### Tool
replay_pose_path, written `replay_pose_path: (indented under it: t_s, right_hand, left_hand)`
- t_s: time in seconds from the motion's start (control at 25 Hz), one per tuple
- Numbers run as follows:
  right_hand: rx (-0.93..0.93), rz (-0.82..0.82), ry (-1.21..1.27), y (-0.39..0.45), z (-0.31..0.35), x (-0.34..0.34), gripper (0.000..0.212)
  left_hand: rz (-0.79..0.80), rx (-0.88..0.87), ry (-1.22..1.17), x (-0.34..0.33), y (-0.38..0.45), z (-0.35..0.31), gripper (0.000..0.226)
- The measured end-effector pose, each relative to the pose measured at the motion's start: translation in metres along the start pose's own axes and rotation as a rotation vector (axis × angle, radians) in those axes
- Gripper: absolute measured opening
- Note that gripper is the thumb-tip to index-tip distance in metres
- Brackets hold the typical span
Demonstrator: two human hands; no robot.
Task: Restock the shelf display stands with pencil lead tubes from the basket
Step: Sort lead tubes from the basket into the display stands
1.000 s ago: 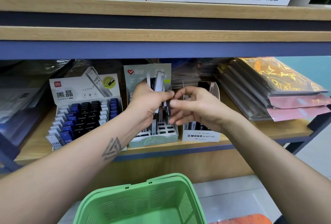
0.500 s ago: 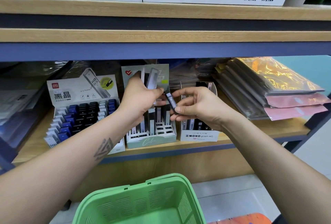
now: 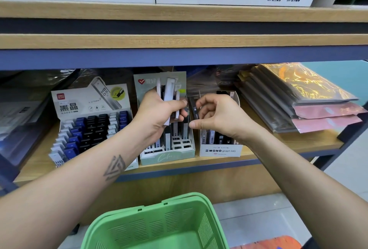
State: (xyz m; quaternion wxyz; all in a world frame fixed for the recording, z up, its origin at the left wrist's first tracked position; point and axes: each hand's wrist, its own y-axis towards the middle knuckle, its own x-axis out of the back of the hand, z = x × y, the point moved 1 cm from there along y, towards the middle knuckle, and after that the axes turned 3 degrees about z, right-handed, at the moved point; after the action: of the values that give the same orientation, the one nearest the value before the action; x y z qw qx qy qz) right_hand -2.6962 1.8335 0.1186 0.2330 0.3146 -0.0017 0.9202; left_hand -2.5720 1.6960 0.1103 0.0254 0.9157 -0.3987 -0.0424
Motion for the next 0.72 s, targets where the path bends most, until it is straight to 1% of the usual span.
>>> replay_pose_path:
  t_s: [0.2,0.36,0.56,0.64,0.72]
  right_hand:
    - [-0.005,0.009,-0.079,0.001,-0.001,0.001,0.043]
    - [0.004,0.011,-0.094,0.000,-0.001,-0.001,0.042]
    - [0.035,-0.019,0.039,0.002,-0.002,0.009,0.037]
    - [0.021,-0.094,0.092,0.007,-0.009,0.025,0.038]
    - [0.010,-0.167,0.163,0.013,-0.017,0.042,0.026]
  left_hand:
    - [0.048,0.003,-0.024,-0.003,-0.003,0.000,0.019]
    - [0.033,-0.008,0.022,-0.005,-0.001,0.000,0.026]
    - [0.034,-0.037,0.142,-0.021,0.005,-0.011,0.022]
    - [0.025,-0.028,0.141,-0.024,0.012,-0.017,0.021]
    - [0.016,-0.004,0.154,-0.023,0.017,-0.019,0.020]
